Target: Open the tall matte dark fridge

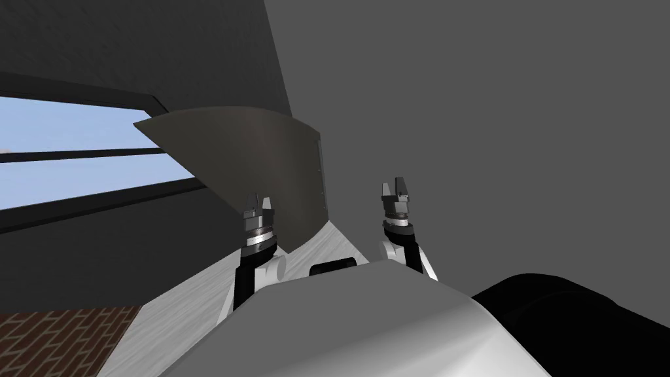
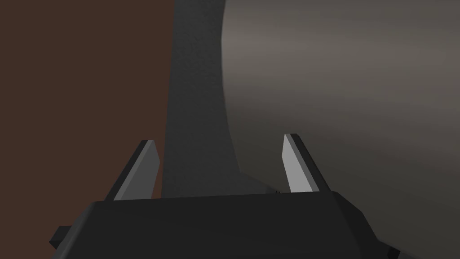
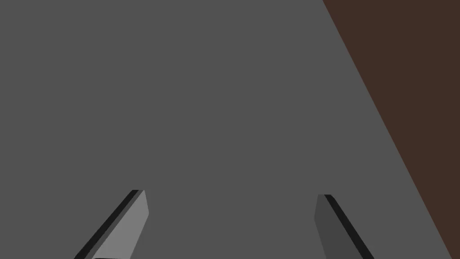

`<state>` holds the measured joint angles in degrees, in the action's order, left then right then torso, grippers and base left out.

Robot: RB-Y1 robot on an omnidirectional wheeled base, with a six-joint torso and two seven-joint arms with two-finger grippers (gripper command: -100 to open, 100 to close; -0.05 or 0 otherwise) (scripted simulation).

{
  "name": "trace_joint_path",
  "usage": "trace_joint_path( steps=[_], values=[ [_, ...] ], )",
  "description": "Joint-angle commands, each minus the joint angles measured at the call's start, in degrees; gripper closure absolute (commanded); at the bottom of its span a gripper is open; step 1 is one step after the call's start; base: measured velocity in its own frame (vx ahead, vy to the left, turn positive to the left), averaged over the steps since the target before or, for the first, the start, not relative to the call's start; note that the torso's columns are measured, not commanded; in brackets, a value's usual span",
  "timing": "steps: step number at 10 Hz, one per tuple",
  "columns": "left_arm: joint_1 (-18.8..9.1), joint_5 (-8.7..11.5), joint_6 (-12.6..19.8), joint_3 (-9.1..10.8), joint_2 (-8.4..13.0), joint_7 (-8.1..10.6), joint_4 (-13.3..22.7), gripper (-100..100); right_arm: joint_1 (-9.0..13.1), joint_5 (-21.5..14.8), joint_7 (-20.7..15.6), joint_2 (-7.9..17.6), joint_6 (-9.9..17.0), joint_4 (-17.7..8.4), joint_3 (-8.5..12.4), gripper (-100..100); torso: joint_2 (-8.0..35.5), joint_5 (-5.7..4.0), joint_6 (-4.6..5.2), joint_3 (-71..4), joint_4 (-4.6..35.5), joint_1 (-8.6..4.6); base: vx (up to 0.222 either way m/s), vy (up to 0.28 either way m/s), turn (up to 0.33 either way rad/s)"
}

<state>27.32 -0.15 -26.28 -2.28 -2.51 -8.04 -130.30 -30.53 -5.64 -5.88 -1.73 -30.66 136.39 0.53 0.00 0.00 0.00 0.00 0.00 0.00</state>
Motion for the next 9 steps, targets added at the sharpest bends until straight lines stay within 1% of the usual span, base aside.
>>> trace_joint_path(
  steps=[1,3,9],
  values=[
    [0.00,0.00,0.00,0.00,0.00,0.00,0.00,0,0.00,0.00,0.00,0.00,0.00,0.00,0.00,0,2.32,0.00,0.00,-4.67,2.35,0.00,0.000,0.000,0.000],
    [0.00,0.00,0.00,0.00,0.00,0.00,-0.01,0,0.00,0.00,0.00,0.00,0.00,0.01,0.00,0,10.03,0.00,0.00,-20.14,10.06,0.00,0.000,0.000,0.000],
    [0.00,0.00,-0.01,0.00,0.00,0.00,-0.02,0,0.00,0.00,0.00,0.00,-0.01,0.02,0.00,0,35.39,0.00,0.00,-70.73,35.37,0.00,0.000,0.000,0.000]
  ],
)
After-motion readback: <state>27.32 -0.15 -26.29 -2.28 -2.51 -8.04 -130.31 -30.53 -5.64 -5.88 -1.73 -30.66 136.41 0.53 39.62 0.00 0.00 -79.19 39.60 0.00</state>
